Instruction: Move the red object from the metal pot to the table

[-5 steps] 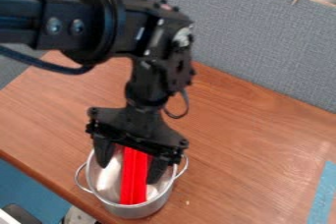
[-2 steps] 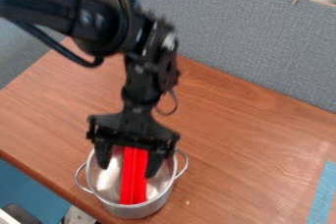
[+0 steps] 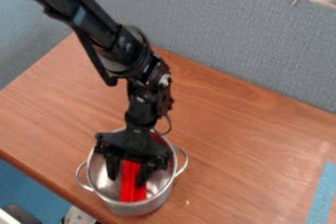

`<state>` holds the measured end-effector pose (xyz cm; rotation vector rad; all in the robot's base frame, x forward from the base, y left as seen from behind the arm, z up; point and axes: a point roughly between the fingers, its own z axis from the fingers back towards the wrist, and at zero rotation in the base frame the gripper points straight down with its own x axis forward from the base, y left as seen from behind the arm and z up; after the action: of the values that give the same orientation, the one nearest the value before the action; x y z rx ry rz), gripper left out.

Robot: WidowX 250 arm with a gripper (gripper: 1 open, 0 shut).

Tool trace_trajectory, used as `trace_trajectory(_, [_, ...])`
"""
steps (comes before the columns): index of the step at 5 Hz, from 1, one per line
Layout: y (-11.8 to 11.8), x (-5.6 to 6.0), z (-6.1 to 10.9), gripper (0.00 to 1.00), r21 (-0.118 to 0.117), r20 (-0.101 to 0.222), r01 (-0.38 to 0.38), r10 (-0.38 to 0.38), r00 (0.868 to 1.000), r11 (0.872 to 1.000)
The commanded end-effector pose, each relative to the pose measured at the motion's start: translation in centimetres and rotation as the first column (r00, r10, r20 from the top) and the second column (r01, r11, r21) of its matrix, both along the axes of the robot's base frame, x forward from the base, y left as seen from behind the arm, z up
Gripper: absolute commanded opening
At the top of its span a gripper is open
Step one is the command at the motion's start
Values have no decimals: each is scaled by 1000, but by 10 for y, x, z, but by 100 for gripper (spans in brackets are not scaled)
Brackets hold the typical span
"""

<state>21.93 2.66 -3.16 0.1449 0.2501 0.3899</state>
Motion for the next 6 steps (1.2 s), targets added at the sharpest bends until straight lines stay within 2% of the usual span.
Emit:
trace_trajectory(1, [3, -3, -23, 0, -11, 39, 9, -9, 999, 1000])
trace_trajectory(2, [-3, -6, -26, 0, -21, 66, 22, -20, 998, 1000])
trace_trajectory(3, [4, -10, 5, 0, -24, 102, -94, 97, 990, 995])
trace_trajectory(4, [13, -16, 41, 0, -42, 160, -206, 210, 964, 978])
trace_trajectory(5, [26, 4, 61, 0, -73, 251, -113, 128, 959, 991])
trace_trajectory(6, [42, 19, 74, 0, -88, 302, -40, 65, 951, 995])
